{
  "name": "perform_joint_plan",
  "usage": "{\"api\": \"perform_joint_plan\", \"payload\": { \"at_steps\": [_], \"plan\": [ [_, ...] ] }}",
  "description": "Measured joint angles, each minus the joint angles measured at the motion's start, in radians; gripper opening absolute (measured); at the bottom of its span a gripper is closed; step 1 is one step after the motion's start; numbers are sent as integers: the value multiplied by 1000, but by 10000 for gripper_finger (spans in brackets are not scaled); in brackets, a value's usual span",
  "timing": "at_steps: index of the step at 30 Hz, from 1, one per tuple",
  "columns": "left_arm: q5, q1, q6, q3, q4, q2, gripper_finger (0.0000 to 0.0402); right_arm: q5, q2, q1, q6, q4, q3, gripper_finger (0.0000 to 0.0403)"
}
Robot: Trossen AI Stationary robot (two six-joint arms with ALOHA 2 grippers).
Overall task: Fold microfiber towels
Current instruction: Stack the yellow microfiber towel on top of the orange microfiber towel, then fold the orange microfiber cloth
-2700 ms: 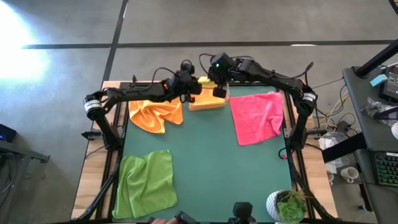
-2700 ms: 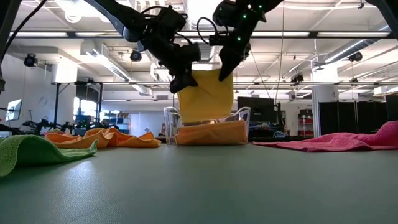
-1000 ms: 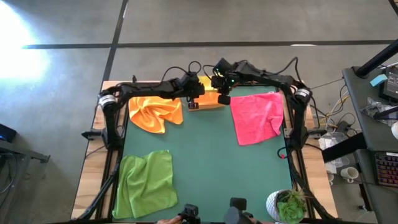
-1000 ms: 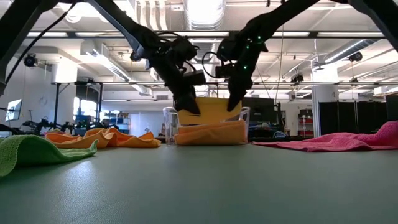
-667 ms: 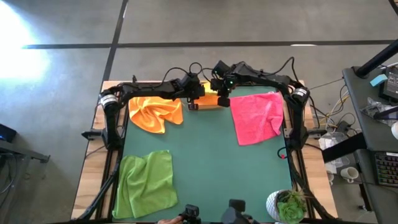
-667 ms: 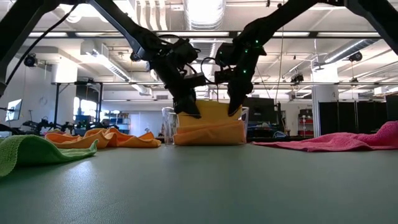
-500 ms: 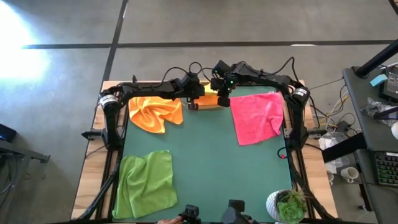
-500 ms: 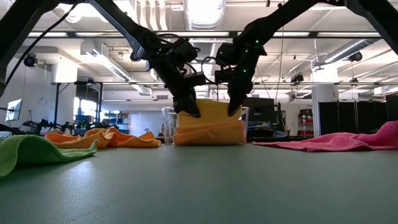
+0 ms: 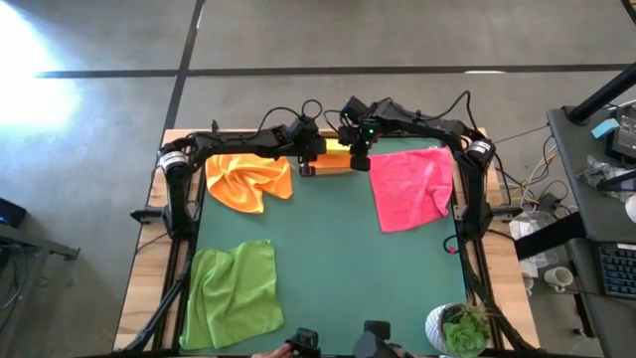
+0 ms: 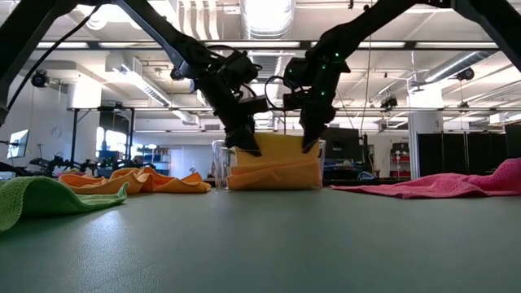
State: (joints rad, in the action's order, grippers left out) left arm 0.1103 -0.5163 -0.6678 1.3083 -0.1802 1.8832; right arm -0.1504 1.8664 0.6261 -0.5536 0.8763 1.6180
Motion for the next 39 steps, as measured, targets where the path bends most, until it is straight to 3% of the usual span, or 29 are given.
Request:
{"api": "perform_joint_plan", "payload": {
  "at_steps": [9, 17, 25, 31, 39],
  "plan": [
    [0, 1, 7, 0, 4, -23, 146, -5, -2, -2, 7, 31, 14, 95],
    [0, 1, 8, 0, -7, -81, 167, -7, -5, -2, 19, 63, 46, 154],
    [12, 5, 8, 19, -75, -174, 167, -7, -9, -1, 7, 112, 72, 163],
    [146, 10, 13, 21, -134, -270, 167, -7, -13, 1, 26, 189, 129, 163],
    [191, 13, 282, -13, -365, -410, 167, -9, -61, 1, 64, 327, 135, 156]
  ]
}}
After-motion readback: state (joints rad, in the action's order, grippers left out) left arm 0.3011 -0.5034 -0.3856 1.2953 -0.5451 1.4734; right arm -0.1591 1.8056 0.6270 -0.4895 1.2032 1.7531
